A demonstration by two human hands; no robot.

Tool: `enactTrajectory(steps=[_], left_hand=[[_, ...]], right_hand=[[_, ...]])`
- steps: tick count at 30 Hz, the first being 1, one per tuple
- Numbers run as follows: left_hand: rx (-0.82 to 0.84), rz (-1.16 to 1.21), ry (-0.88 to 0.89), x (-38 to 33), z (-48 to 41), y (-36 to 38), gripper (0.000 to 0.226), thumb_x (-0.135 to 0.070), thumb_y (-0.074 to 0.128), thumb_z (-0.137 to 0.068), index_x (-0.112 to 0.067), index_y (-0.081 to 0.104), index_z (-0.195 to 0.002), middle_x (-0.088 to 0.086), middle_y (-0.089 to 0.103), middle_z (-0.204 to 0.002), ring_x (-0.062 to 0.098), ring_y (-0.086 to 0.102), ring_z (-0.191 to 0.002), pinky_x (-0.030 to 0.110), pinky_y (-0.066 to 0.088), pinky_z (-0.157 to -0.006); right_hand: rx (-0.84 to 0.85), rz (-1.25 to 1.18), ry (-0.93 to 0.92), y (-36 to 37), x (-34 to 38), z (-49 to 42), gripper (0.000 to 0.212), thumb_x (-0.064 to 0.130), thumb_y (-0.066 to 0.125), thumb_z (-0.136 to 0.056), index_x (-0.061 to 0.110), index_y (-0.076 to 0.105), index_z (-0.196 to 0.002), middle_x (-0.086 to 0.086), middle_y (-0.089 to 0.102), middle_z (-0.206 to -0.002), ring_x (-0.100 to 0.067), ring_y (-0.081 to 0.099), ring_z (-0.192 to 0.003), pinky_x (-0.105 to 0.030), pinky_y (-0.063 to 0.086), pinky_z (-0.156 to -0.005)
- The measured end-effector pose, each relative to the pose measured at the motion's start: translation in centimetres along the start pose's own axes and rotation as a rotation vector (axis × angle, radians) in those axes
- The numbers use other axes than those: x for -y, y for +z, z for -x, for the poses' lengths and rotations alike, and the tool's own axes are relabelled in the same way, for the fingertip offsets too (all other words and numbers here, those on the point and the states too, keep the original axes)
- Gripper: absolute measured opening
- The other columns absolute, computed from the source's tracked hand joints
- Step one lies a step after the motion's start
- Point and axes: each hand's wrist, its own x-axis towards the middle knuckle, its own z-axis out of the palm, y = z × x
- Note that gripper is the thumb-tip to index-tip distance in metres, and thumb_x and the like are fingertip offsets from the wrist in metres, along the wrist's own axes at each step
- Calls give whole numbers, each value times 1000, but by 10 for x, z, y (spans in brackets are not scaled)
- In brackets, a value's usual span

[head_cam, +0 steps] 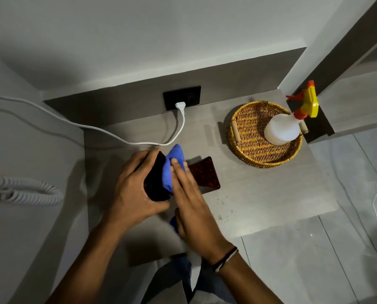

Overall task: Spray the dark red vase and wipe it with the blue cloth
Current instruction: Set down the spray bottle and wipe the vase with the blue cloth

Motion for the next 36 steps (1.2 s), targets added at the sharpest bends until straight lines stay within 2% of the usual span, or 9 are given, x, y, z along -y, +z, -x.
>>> enactTrajectory(steps=[3, 6, 9, 14, 17, 21, 26, 31, 36], left_hand=[[-2, 13, -60, 7, 6, 1, 110, -27, 98, -52, -10, 53, -151, 7, 55, -141, 19, 57, -121, 7, 42, -98], [-33, 74, -127, 10, 7, 2, 104, -46, 86, -56, -21, 52, -151, -2, 54, -138, 7, 54, -119, 1, 40, -95], [-67, 277, -317, 17, 5, 4, 81, -50, 87, -58, -38, 62, -135, -5, 66, -127, 7, 67, -112, 24, 55, -99], [-54, 305, -666, 9, 10, 9, 102, -78, 71, -61, -50, 44, -155, -3, 64, -144, 20, 62, -131, 45, 51, -108], [108, 180, -591, 1, 16, 7, 95, -95, 52, -70, -66, 25, -156, -5, 41, -168, 23, 43, -151, 48, 42, -117], [331, 98, -419, -2, 27, -5, 136, -98, 72, -49, -71, -8, -154, -27, -13, -174, 17, 8, -163, 61, 32, -123], [206, -225, -75, -12, 28, -1, 134, -66, 86, -67, -24, 13, -170, -2, 13, -178, 21, 5, -165, 53, 25, -129], [109, -153, 28, -19, 26, 10, 107, -48, 72, -76, -2, 31, -164, 12, 30, -172, 26, 27, -160, 43, 29, -127], [93, -145, -26, -10, 25, 11, 111, -45, 82, -66, -5, 40, -161, 13, 49, -161, 29, 48, -146, 34, 35, -116]], right_hand=[[79, 238, 207, -17, -47, -3, 102, -21, 63, -91, 18, 13, -171, -6, -1, -182, -36, 2, -170, -48, 29, -136], [-20, -4, 401, -45, -82, -10, 79, -27, 51, -89, 4, 45, -162, -19, 31, -176, -38, 28, -165, -44, 27, -135], [-214, -462, 698, -61, -100, -8, 63, -26, 41, -96, 3, 63, -147, -24, 64, -150, -37, 66, -130, -50, 56, -110], [-223, -1001, 909, -53, -93, -1, 56, -22, 38, -98, 9, 73, -129, -23, 79, -116, -30, 75, -92, -34, 69, -74], [-251, -1088, 951, -45, -93, -5, 56, -22, 37, -97, 11, 76, -120, -16, 81, -104, -27, 77, -82, -35, 70, -70], [-246, -1102, 979, -47, -99, -12, 56, -24, 35, -98, 9, 77, -113, -11, 85, -91, -24, 81, -72, -33, 69, -62], [-193, -1031, 975, -49, -97, -20, 52, -21, 37, -101, 9, 79, -109, -22, 80, -101, -21, 79, -63, -29, 66, -56], [-189, -886, 894, -46, -97, -20, 56, -21, 37, -101, 16, 77, -117, -37, 73, -126, -24, 76, -74, -31, 67, -62], [-333, -379, 683, -44, -75, -10, 64, -25, 40, -98, 3, 55, -154, -18, 58, -158, -28, 54, -148, -52, 42, -127]])
